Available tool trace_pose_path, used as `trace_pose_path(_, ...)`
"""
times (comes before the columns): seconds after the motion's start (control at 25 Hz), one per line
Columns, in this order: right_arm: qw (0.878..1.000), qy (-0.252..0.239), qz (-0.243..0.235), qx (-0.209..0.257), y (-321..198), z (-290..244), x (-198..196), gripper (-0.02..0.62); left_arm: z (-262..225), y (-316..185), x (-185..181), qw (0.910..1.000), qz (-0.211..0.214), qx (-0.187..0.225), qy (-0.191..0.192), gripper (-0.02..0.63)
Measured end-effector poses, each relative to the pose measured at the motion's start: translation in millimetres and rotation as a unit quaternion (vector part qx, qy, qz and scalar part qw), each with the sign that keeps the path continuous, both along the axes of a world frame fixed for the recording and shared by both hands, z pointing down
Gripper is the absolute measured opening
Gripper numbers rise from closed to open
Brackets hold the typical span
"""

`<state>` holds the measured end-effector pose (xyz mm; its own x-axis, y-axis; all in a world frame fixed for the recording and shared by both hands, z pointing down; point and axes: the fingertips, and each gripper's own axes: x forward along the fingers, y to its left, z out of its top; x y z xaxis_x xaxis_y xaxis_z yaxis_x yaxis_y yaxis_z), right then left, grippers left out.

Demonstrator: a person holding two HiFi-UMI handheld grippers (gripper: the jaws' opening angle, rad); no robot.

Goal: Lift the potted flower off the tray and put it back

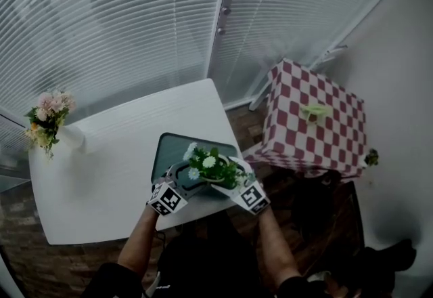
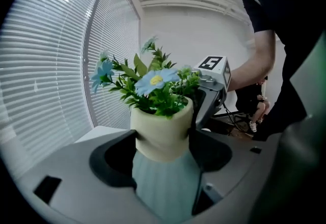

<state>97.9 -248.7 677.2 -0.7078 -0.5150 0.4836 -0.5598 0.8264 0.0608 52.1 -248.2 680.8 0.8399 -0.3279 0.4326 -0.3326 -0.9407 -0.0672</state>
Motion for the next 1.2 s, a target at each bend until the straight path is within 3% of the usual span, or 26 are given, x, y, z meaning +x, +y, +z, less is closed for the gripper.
trace_pose_path(1.08, 0.999, 0.034, 0.033, 0.013, 152, -56, -49, 0.402, -55, 145, -52, 0.9994, 0.028, 0.021, -0.005, 0.302)
trace_pose_path(1.2, 0.999, 0.029, 0.035, 0.03, 157, -67, -54, 0.402, -62, 153, -54, 0.9992, 0.031, 0.024, 0.0, 0.302)
